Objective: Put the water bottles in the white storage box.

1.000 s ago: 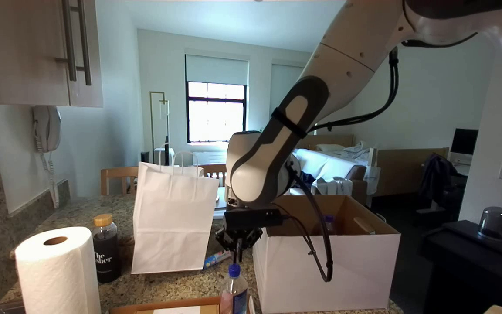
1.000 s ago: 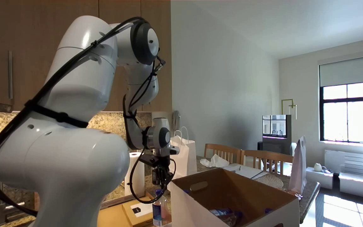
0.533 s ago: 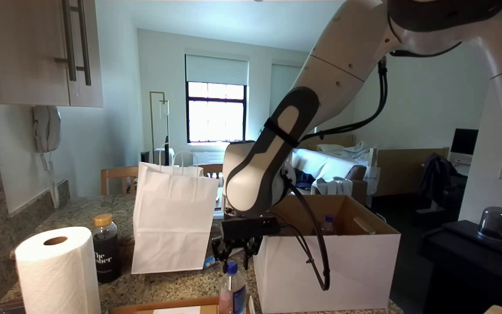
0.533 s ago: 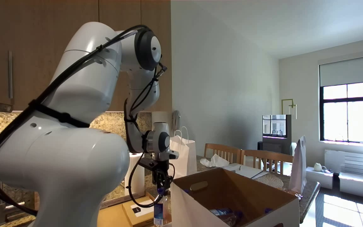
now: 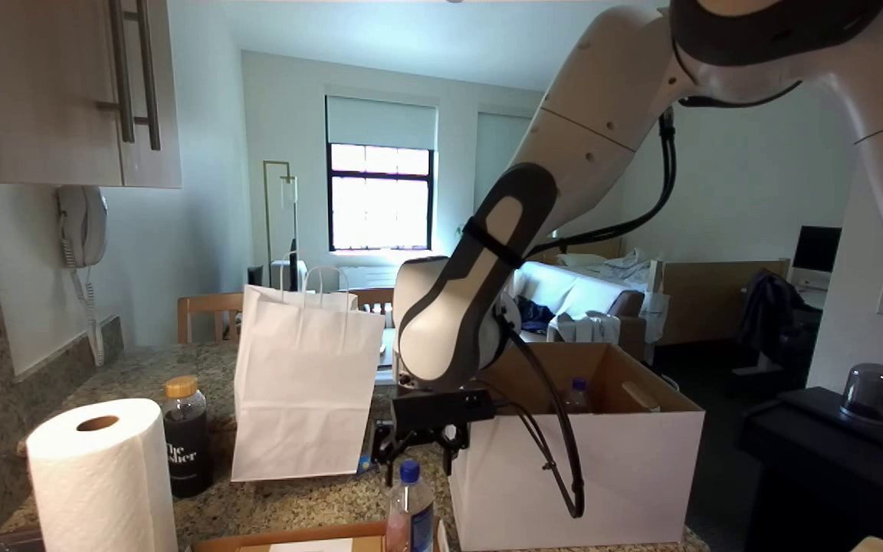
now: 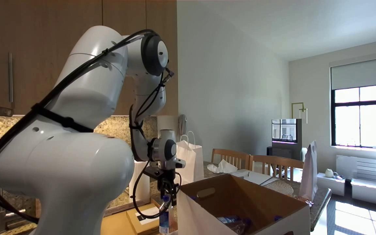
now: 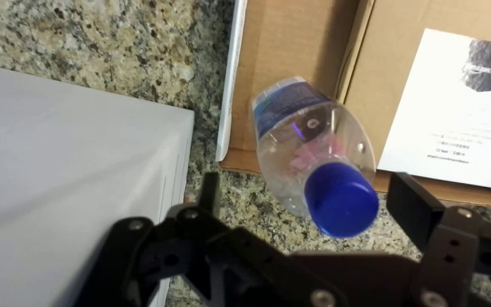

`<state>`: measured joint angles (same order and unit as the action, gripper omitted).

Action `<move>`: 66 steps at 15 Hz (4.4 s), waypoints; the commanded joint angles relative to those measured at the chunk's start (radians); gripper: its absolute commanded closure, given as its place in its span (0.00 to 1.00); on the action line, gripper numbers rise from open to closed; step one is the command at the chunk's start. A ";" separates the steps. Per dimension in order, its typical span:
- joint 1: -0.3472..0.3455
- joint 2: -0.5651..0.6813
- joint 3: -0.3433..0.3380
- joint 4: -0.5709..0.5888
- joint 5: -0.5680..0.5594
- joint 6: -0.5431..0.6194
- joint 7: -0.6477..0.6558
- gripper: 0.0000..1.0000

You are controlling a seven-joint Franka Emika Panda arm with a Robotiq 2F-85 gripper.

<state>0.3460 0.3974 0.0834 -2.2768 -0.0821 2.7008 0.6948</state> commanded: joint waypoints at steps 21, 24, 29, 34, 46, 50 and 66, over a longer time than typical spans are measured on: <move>0.103 0.025 -0.071 0.022 -0.052 -0.029 0.047 0.77; 0.151 0.017 -0.111 0.012 -0.110 -0.020 0.108 0.77; 0.192 0.004 -0.117 -0.002 -0.166 -0.014 0.200 0.77; 0.178 -0.059 -0.076 -0.035 -0.140 -0.039 0.192 0.77; 0.006 -0.201 0.073 -0.091 0.088 -0.218 0.043 0.26; -0.029 -0.165 0.071 -0.064 0.092 -0.179 0.026 0.03; -0.042 -0.025 0.059 0.013 0.211 -0.069 -0.056 0.27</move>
<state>0.3137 0.3577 0.1406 -2.2629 0.0965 2.6063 0.6549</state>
